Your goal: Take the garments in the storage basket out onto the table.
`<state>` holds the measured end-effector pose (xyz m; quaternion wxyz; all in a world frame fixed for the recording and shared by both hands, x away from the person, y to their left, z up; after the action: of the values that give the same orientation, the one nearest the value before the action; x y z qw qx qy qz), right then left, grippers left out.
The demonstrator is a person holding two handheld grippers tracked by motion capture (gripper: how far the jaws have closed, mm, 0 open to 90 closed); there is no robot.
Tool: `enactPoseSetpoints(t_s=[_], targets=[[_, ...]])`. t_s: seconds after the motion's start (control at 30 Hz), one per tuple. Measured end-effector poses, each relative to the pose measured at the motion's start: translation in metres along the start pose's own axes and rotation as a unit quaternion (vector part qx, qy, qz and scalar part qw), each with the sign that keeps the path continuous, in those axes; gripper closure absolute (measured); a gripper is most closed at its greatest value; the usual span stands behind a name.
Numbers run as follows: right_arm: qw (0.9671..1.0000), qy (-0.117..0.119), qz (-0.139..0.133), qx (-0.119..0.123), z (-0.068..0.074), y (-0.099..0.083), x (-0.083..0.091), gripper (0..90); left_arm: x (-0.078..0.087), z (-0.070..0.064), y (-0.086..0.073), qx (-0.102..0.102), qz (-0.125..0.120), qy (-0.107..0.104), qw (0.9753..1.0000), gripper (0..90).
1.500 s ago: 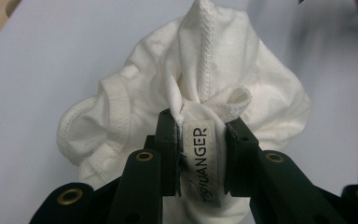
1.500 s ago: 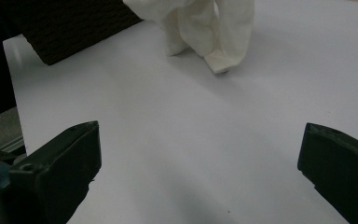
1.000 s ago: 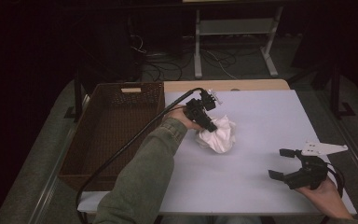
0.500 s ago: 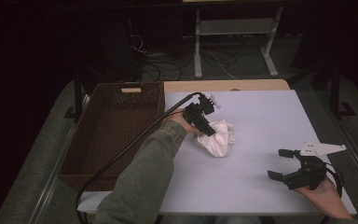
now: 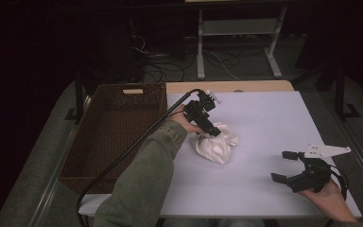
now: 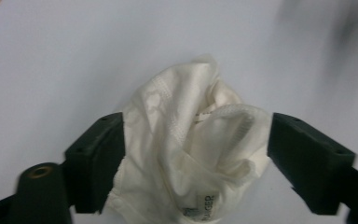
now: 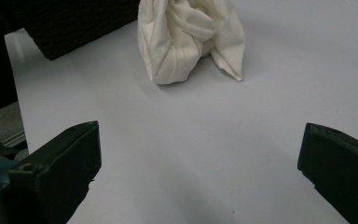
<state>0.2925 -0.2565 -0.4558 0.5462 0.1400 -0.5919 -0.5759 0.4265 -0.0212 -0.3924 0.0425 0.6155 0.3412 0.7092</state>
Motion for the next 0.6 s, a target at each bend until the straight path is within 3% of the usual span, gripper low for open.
enactPoseSetpoints(t_s=[0.17,0.4,0.47,0.6], targets=[[1.0,-0.001,0.002,0.0,0.001,0.0,-0.001,0.0,0.008,-0.001,0.001,0.006,0.001,-0.012,0.9999,0.2],[1.0,-0.001,0.001,0.001,0.001,0.0,0.0,0.0,0.022,-0.001,0.004,0.008,-0.02,-0.007,0.9997,0.0],[1.0,-0.002,-0.001,0.002,0.001,0.0,0.0,0.0,0.03,0.001,0.004,0.02,-0.032,0.001,0.9993,0.0],[1.0,-0.003,-0.002,0.001,0.001,0.0,0.001,0.0,0.042,0.007,-0.002,0.022,-0.034,0.01,0.9991,0.0]])
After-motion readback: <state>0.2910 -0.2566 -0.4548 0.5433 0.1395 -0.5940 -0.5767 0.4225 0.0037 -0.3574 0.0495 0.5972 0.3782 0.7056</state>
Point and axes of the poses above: each handheld gripper's, and its own axes: x roughly backward along the jaws, y roughly out of its top, z roughly to its left, the point moved 8 cm from there along -x, roughly forward along the jaws, and after that the axes turned 7 degrees about y, right-handed, at the moved point
